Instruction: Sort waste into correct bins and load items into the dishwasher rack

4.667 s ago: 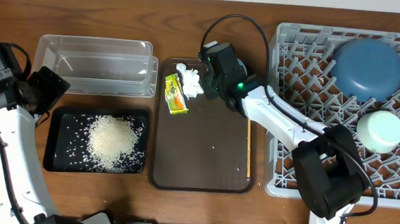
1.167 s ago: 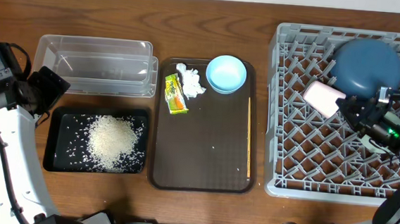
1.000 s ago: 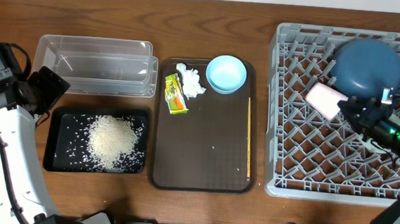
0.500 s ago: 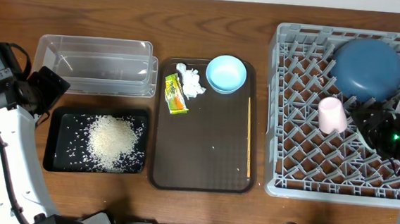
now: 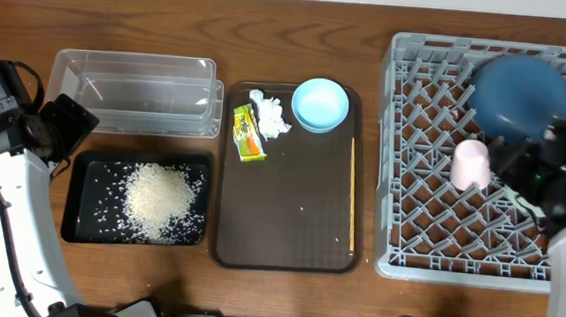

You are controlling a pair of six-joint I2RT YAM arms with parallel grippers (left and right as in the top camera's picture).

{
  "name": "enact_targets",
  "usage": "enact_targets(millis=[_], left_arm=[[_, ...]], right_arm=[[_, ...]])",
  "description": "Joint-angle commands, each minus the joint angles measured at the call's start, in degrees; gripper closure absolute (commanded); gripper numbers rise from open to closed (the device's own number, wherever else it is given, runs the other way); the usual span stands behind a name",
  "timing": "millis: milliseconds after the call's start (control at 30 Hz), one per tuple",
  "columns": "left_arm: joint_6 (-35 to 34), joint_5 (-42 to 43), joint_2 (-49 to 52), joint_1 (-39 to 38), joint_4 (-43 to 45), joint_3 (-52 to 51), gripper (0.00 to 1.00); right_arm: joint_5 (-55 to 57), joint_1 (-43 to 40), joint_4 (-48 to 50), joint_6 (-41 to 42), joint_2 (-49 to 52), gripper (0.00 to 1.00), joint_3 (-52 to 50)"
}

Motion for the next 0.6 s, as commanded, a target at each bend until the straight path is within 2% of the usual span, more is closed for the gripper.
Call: enact_targets(millis=[0,133,333,567], left_arm=[[-0.33,-0.28,0.28,0.24,-0.04,-0.28,0.07],[-0.33,-0.28,0.28,0.24,-0.02,-0.28,0.07],[-0.33,-0.28,0.28,0.24,-0.02,-0.28,0.07],[-0.33,-0.28,0.28,0.24,-0.02,-0.28,0.07]], right_arm=[[11.52,5.7,2.01,0.76,2.58,0.99,0.92],[18.12,8.26,4.87,3.67,6.82,0.99,0.92],[18.6,8.24,7.58,3.63,11.37,0.99,0.92],[19.89,8.07,7.56,3.45,11.87,0.99,0.92]])
